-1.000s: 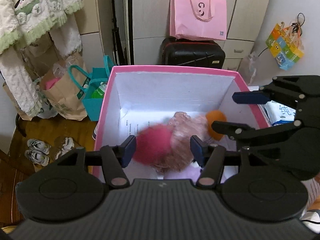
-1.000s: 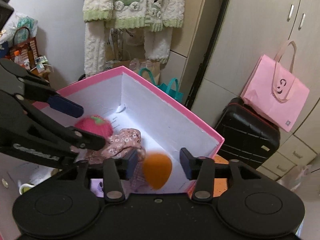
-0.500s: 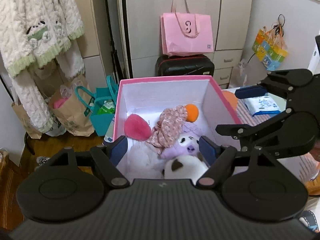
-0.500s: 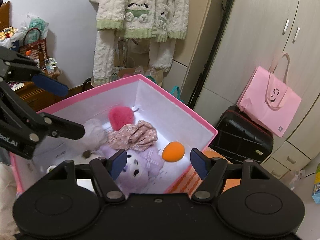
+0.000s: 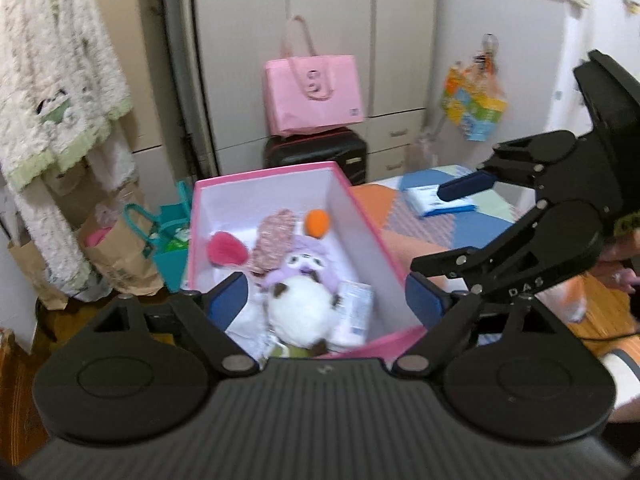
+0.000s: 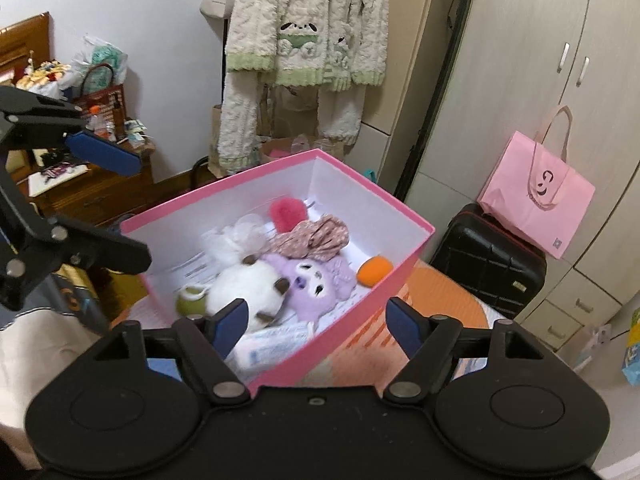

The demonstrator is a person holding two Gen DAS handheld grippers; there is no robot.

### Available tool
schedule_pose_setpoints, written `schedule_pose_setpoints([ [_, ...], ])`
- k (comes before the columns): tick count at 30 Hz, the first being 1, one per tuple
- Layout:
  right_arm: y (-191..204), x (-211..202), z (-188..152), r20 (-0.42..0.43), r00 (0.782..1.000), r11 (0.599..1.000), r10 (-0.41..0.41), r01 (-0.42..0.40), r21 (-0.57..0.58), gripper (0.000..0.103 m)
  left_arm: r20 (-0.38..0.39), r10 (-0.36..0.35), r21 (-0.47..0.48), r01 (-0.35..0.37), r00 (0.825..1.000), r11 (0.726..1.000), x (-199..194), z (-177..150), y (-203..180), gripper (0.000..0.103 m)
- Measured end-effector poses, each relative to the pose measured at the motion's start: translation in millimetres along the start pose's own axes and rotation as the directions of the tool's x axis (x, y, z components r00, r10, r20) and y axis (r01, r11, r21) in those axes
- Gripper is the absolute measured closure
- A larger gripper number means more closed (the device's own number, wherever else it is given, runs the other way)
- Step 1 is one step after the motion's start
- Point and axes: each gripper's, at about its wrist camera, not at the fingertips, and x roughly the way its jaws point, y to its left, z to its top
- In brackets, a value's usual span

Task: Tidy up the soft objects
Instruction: 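Move the left tool toward the white wipes pack on the table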

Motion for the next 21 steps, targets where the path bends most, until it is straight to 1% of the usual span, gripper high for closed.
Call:
schedule_pose_setpoints([
  [1, 0.9, -6.6, -3.6, 0.004, 1.0, 1.0, 0.007, -0.007, 0.006, 0.017, 0.004, -0.006, 0.011, 0.006, 1.0, 1.0, -5.1, -1.7, -4.5, 0.013],
  [3, 2.0, -22.2, -13.5, 0.008, 1.0, 1.0, 0.021, -0.021, 0.02, 0.015, 0.012, -0.016, 0.035, 0.015, 1.0, 0.999, -13.9, -4.4, -13.7, 0.008],
  [4, 2.8, -28.8, -19.2, 0.01, 1.0, 0.999, 0.025, -0.025, 0.026, 0.014, 0.012, -0.02, 0.047, 0.019, 1.0, 0.999, -17.4, -5.3, -18.2, 0.008],
  [8, 4.3, -53.6, -44.1, 0.014, 1.0, 0.999, 0.028, -0.028, 0.045, 0.011, -0.008, -0.033, 0.084, 0.034, 0.999, 0.996, -26.2, -10.1, -38.6, 0.004],
  [10, 3.1, -62.5, -56.1, 0.014, 1.0, 0.998, 0.028, -0.029, 0.059, 0.01, -0.026, -0.062, 0.091, 0.064, 0.998, 0.994, -27.6, -13.5, -47.4, 0.004],
  [12, 0.7, -70.9, -71.4, 0.015, 0.999, 0.997, 0.032, -0.033, 0.076, 0.009, -0.06, -0.115, 0.084, 0.12, 0.992, 0.989, -24.1, -15.6, -57.7, 0.004],
  [14, -1.2, -77.9, -88.1, 0.017, 0.999, 0.996, 0.029, -0.03, 0.087, 0.009, -0.104, -0.146, 0.084, 0.155, 0.984, 0.984, -15.9, -19.4, -70.4, 0.004],
  [17, -5.2, -84.1, -110.8, 0.017, 1.0, 0.995, 0.008, -0.01, 0.102, 0.009, -0.148, -0.153, 0.12, 0.172, 0.977, 0.978, -2.8, -26.5, -92.6, 0.004],
  [21, -17.7, -86.7, -139.4, 0.034, 0.999, 0.992, -0.013, 0.009, 0.124, 0.009, -0.167, -0.148, 0.149, 0.174, 0.975, 0.974, 12.1, -31.3, -119.1, 0.004],
])
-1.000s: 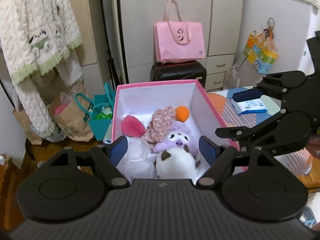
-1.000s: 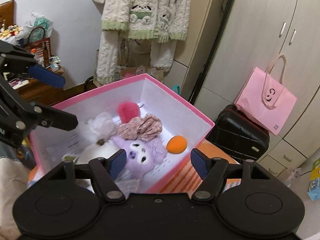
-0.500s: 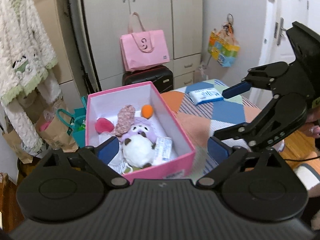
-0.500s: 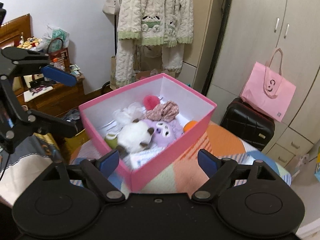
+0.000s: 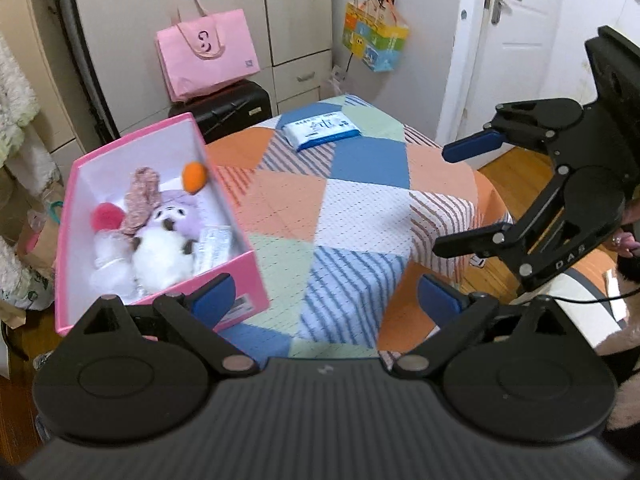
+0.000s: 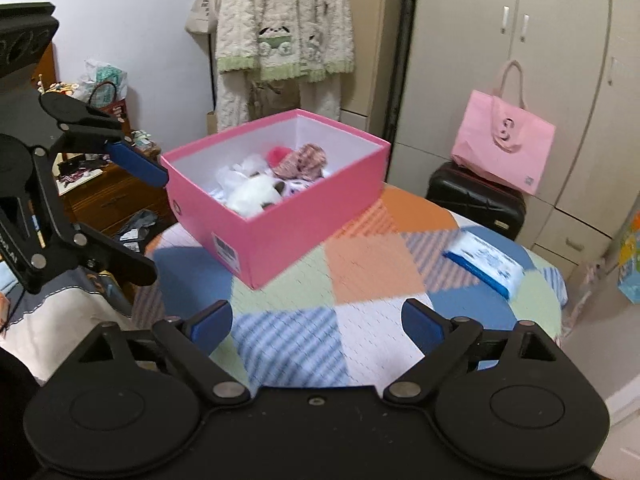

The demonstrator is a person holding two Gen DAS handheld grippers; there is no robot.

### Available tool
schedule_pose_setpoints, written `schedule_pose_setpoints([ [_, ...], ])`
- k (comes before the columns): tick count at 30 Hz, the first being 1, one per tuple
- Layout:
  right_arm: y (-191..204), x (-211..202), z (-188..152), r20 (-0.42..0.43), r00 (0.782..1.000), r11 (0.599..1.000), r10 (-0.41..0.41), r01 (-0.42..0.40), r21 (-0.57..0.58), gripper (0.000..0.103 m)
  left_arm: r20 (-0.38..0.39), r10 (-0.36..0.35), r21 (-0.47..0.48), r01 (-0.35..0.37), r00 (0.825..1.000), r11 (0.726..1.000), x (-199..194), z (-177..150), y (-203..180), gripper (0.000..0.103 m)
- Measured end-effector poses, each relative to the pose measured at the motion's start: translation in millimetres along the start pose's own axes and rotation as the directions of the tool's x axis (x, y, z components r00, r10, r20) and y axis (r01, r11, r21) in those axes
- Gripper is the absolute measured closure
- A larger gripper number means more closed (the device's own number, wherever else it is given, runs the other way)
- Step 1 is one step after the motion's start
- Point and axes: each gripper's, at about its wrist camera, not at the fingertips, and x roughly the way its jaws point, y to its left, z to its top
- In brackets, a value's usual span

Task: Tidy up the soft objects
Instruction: 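Move the left tool toward the white wipes pack on the table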

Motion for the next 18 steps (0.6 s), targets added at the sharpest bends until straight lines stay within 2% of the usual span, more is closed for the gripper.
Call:
schedule_pose_setpoints([
  [4, -24.5, 5.1, -21.5, 0.022, 1.0, 0.999, -0.018, 0.017, 0.041, 0.009, 0.012, 0.009, -0.013, -0.009, 1.0, 1.0, 21.8, 11.6, -14.3, 0.004],
  [10, -64.7, 22.4, -49.0, 0.117, 0.991, 0.996, -0.069, 0.062, 0.067, 0.009, 0.108, 0.035, -0.03, -0.032, 0.994, 0.999, 49.7, 21.9, -33.3, 0.004],
  [14, -86.6, 36.3, -53.9, 0.167, 0.983, 0.995, -0.077, 0.065, 0.074, 0.009, 0.175, 0.019, -0.048, -0.011, 0.984, 0.999, 74.1, 33.4, -41.0, 0.004],
  [18, -110.0, 54.7, -51.3, 0.184, 0.981, 0.99, -0.067, 0.042, 0.135, 0.009, 0.238, 0.039, -0.06, -0.026, 0.97, 0.998, 99.1, 49.3, -46.2, 0.004],
])
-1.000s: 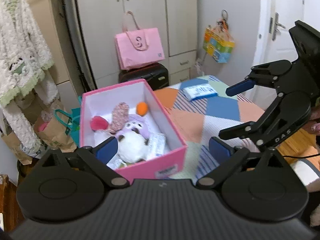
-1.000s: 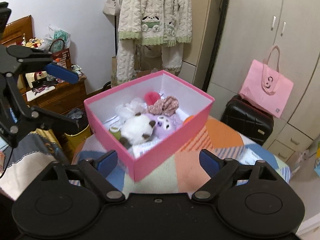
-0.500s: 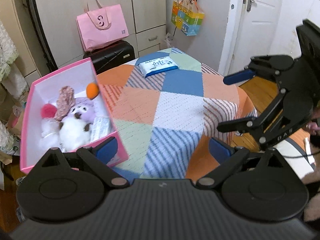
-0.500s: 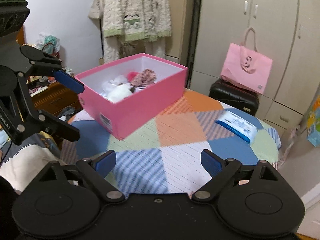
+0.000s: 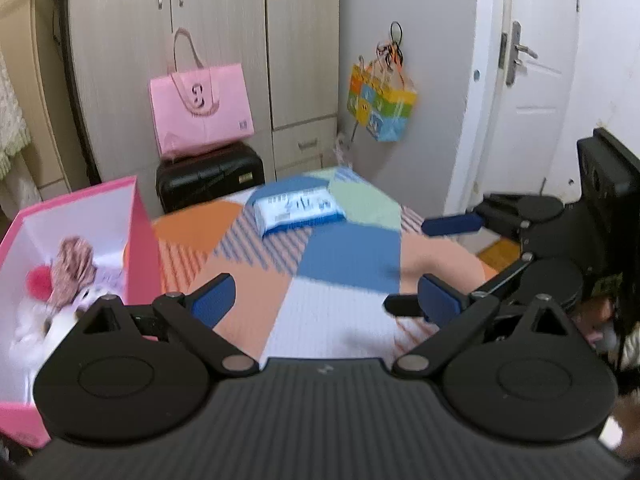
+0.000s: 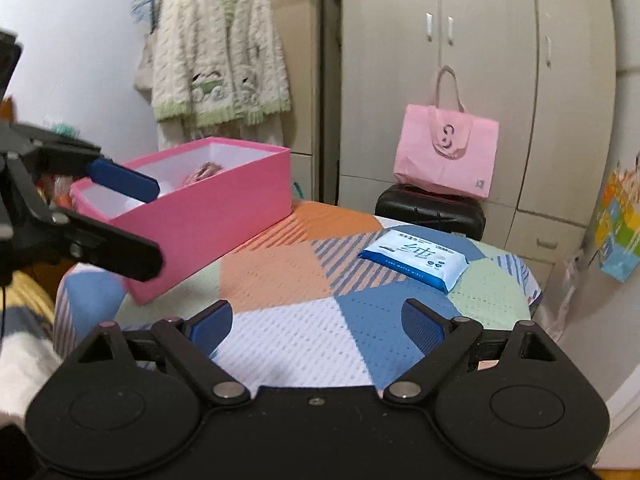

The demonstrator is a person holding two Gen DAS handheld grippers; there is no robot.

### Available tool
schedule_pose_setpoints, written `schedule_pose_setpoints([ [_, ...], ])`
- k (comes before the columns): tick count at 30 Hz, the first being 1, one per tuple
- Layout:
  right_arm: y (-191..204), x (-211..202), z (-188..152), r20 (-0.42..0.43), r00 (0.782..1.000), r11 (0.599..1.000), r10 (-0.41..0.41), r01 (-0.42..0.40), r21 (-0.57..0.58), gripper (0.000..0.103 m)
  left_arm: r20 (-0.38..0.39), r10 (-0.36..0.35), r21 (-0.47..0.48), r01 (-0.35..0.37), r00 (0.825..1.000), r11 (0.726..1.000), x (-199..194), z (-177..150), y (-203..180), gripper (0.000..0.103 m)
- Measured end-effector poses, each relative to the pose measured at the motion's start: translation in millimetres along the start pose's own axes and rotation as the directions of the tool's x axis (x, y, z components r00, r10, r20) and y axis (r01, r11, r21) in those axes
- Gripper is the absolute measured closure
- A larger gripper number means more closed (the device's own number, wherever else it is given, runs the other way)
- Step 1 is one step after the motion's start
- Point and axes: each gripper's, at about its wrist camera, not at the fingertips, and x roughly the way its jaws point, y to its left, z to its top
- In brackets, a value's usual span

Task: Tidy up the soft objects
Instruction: 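Move the left tool toward the white wipes pack on the table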

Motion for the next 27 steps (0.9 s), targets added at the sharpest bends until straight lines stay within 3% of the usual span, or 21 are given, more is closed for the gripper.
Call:
schedule_pose_setpoints([
  [7, -29.4, 52.2, 2.0, -0.076, 0.996, 0.999, -0.044, 0.045, 0.012, 0.01, 0.014, 0.035, -0.067, -0.034, 0.999, 0.997, 65.8, 13.8, 6.9, 0.004],
  [14, -69.6, 97.4, 5.7, -0.107, 0.993, 0.997, -0.046, 0.053, 0.063, 0.01, -0.003, -0.008, -0.175, 0.008, 1.0, 0.985, 136.4, 31.6, 29.8, 0.006],
  [20, -89.7, 132.4, 18.7, -0.146, 0.983, 0.992, -0.111, 0.118, 0.039, 0.014, -0.093, -0.02, -0.346, -0.014, 0.995, 0.938, 202.1, 27.9, 62.4, 0.008],
  [24, -103.9, 148.3, 22.7, -0.124, 0.992, 0.998, -0.036, 0.042, 0.043, 0.014, -0.089, 0.02, -0.406, -0.054, 0.996, 0.912, 224.1, 27.7, 76.1, 0.008],
  [27, -118.5, 156.8, 23.8, -0.128, 0.992, 0.995, -0.024, 0.037, 0.097, 0.014, -0.078, 0.069, -0.431, -0.096, 0.995, 0.897, 234.3, 30.3, 81.6, 0.008],
])
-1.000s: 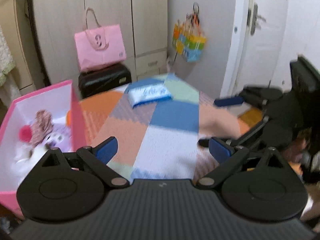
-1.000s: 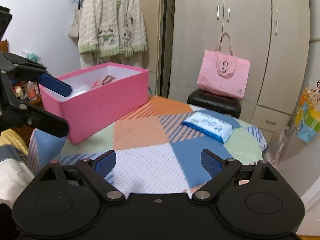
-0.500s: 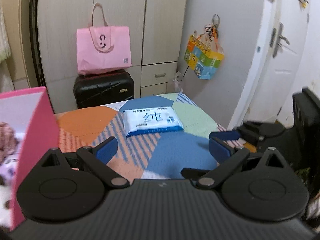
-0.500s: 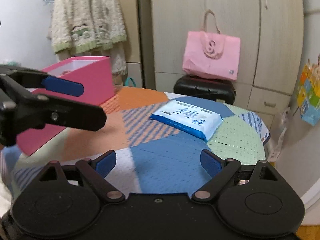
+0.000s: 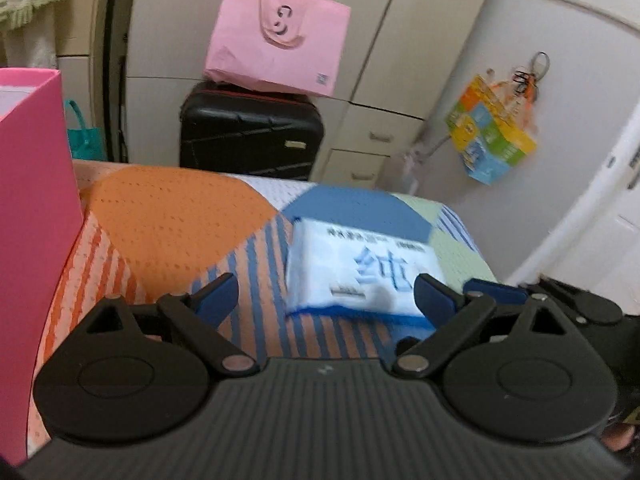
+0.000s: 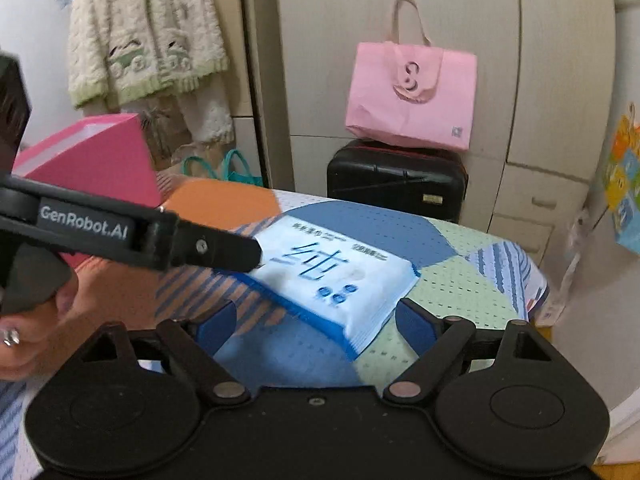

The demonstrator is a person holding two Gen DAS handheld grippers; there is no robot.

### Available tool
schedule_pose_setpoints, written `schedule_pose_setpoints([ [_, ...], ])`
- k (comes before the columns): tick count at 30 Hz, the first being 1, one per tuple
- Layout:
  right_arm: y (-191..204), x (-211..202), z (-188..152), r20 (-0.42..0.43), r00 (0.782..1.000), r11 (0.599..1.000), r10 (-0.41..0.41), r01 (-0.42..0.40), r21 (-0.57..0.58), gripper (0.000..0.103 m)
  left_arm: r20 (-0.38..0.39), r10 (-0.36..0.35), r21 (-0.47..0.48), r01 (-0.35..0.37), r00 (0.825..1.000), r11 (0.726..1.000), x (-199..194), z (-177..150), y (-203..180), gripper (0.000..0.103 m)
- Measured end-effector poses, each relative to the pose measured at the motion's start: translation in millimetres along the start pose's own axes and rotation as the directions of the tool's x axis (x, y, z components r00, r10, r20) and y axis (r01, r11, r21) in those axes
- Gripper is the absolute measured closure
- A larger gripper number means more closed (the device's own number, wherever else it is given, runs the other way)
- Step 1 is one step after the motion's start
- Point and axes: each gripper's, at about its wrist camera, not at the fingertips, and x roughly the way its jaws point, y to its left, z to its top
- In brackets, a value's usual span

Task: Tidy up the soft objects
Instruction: 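Move the left tool toward the white wipes pack on the table, then close the left gripper on the white wipes pack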

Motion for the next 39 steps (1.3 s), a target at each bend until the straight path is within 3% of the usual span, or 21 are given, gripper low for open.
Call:
schedule_pose_setpoints([
  [5, -8.1, 12.7, -4.3, -0.026, 1.0, 1.0, -0.005, 0.005, 0.018, 0.014, -0.027, 0.015, -0.028, -0.016, 1.0, 0.999, 19.0, 2.0, -2.1, 0.011],
  [11, 2.2, 15.5, -7.8, -0.019, 1.0, 0.998, 0.025, -0.026, -0.056, 0.018, -0.019, 0.062, -0.022, -0.063, 0.998, 0.998, 31.4, 2.6, -6.6, 0.014],
  [13, 3.1, 16.4, -7.4, -0.016, 1.0, 0.998, 0.021, -0.022, -0.059, 0.023, -0.033, 0.068, 0.005, -0.068, 0.997, 0.998, 31.2, 1.2, -10.5, 0.021],
  [15, 2.1, 15.4, -7.5, -0.009, 1.0, 0.999, 0.023, -0.023, -0.048, 0.033, -0.034, 0.098, 0.05, -0.096, 0.995, 0.994, 30.2, -1.6, -16.7, 0.037],
  [18, 1.5, 14.1, -7.8, 0.001, 1.0, 0.999, 0.026, -0.026, -0.042, 0.045, -0.055, 0.057, 0.038, -0.055, 0.997, 0.998, 27.0, -2.1, -19.8, 0.049],
  [24, 9.7, 8.1, -8.2, 0.028, 1.0, 0.998, -0.003, 0.005, -0.055, 0.051, -0.061, 0.055, 0.07, -0.051, 0.997, 0.996, 20.3, -7.2, -27.3, 0.05],
  [39, 50.3, -47.2, -27.2, 0.038, 0.999, 1.0, 0.005, -0.004, -0.019, 0.051, -0.083, 0.051, 0.102, -0.042, 0.995, 0.994, -47.0, -29.7, -31.3, 0.051],
])
